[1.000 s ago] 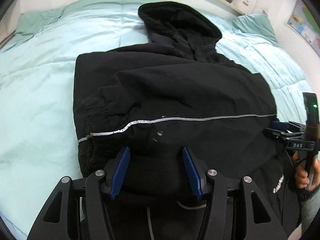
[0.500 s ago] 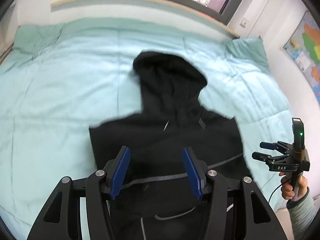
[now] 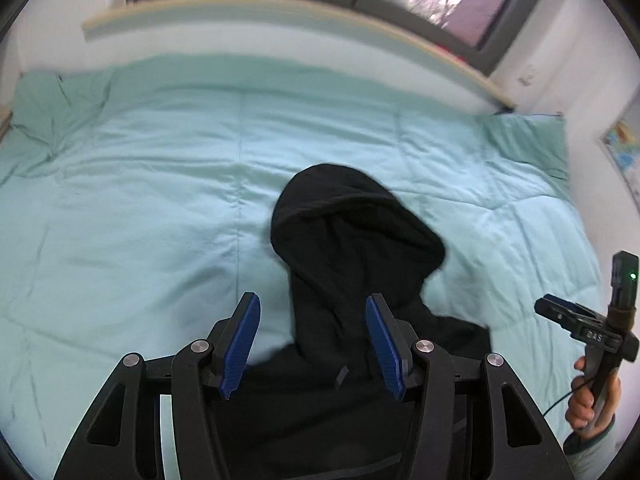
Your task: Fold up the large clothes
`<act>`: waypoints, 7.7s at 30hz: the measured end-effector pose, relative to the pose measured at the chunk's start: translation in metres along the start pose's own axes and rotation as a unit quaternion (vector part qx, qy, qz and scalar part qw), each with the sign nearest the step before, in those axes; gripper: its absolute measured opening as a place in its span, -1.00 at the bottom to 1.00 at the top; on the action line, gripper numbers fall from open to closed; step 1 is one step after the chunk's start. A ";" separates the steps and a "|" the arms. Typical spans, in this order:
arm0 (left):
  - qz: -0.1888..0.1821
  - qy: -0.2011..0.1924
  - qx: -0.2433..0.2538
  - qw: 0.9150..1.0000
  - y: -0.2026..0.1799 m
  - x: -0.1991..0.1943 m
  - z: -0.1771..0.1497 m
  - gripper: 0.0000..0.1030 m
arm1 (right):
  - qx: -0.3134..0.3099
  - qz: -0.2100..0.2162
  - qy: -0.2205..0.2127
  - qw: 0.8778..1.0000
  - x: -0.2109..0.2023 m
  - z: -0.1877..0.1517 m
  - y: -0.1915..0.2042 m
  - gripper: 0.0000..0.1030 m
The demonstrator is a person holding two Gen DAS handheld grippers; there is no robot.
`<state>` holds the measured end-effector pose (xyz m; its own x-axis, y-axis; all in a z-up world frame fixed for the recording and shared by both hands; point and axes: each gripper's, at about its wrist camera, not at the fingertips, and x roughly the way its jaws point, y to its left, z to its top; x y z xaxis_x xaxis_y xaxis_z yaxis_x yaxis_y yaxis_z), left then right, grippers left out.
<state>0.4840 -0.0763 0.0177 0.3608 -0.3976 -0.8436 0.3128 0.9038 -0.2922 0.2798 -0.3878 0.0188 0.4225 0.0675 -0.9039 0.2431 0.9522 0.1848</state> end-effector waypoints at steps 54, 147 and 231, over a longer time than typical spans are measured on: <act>-0.114 0.034 0.018 0.993 0.018 0.163 0.041 0.00 | -0.107 0.067 0.022 0.992 0.162 0.064 0.066 0.05; -0.094 0.186 0.085 0.974 0.007 -0.021 -0.322 -0.63 | -0.280 0.013 0.057 0.958 0.028 -0.250 0.059 -0.50; -0.115 0.104 0.014 0.988 -0.018 -0.031 -0.392 -0.09 | -0.123 0.021 0.045 0.991 0.058 -0.317 0.104 0.16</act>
<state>0.1231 -0.0177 -0.1272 0.0904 -0.5485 -0.8313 0.3913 0.7871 -0.4768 0.0526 -0.1907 -0.1366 0.3449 0.1242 -0.9304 0.0025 0.9911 0.1332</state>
